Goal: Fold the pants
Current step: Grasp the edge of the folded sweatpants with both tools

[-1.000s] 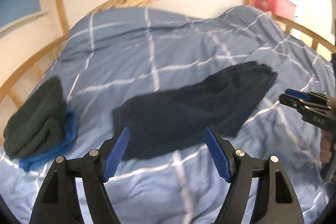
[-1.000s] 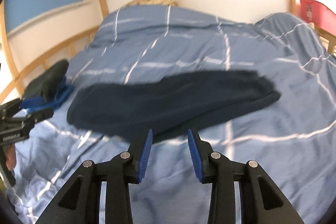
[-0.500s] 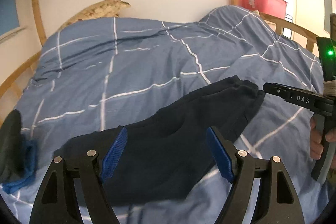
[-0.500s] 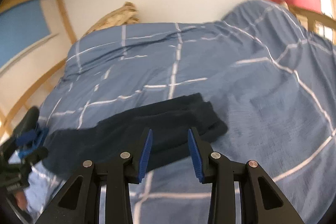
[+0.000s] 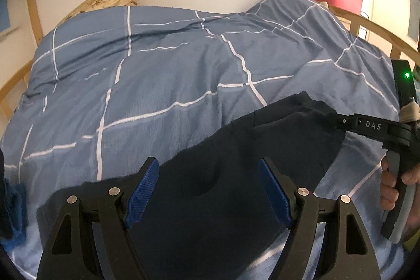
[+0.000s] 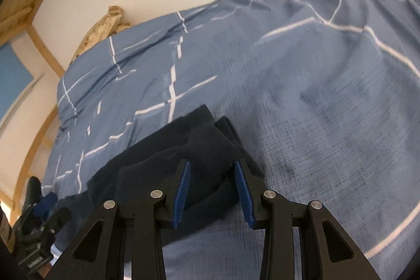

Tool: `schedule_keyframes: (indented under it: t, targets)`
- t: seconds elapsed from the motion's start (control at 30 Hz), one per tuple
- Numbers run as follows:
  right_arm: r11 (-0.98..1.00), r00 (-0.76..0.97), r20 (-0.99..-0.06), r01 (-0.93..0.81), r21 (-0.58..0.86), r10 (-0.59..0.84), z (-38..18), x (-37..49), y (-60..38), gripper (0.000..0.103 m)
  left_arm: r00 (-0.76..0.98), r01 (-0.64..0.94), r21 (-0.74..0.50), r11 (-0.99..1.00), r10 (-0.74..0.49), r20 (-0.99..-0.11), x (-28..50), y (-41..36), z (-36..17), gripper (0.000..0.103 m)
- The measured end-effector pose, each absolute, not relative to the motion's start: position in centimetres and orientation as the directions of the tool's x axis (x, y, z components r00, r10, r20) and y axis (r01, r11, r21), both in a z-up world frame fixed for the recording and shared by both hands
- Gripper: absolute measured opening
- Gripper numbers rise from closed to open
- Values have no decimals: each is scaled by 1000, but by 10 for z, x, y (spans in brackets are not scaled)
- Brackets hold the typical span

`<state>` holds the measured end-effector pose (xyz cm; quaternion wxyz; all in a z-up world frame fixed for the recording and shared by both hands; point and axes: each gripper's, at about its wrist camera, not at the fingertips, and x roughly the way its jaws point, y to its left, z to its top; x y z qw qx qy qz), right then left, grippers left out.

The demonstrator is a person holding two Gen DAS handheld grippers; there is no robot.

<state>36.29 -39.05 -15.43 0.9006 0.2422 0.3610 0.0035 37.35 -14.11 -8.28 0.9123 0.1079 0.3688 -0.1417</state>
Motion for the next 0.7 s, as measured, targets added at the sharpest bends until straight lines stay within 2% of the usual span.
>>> schedule_keyframes:
  t: [0.1, 0.13, 0.17, 0.2, 0.27, 0.37, 0.47, 0.6, 0.63, 0.7]
  targets:
    - [874, 732, -654, 176, 453, 192, -160, 370, -392, 37, 684, 341, 113, 933, -164, -711, 378, -140, -83, 77]
    - [873, 731, -655, 179, 455, 191, -161, 372, -393, 33, 680, 342, 115, 933, -162, -715, 380, -139, -84, 77]
    - [874, 731, -657, 184, 450, 184, -162, 372, -393, 21, 678, 340, 114, 934, -160, -717, 380, -138, -84, 77]
    - [878, 731, -658, 181, 443, 181, -162, 372, -392, 17, 677, 339, 112, 934, -160, -718, 380, -138, -83, 77]
    - [887, 734, -657, 174, 428, 174, -159, 369, -389, 13, 675, 342, 108, 933, -164, -719, 379, -137, -82, 77]
    - [908, 792, -597, 149, 390, 126, -137, 350, -385, 12, 678, 337, 108, 935, -162, -717, 379, -135, -83, 77]
    - [918, 807, -583, 153, 367, 98, -125, 343, -386, 12, 670, 332, 96, 938, -163, -725, 379, -135, -85, 77]
    - [931, 761, -645, 181, 317, 72, -144, 348, -388, 12, 655, 334, 92, 938, -161, -738, 378, -136, -91, 77]
    - [931, 754, -653, 184, 315, 72, -148, 348, -390, 17, 657, 334, 102, 937, -154, -738, 377, -137, -93, 77]
    - [916, 753, -653, 201, 346, 82, -152, 345, -395, 35, 664, 337, 122, 933, -144, -734, 374, -139, -95, 77]
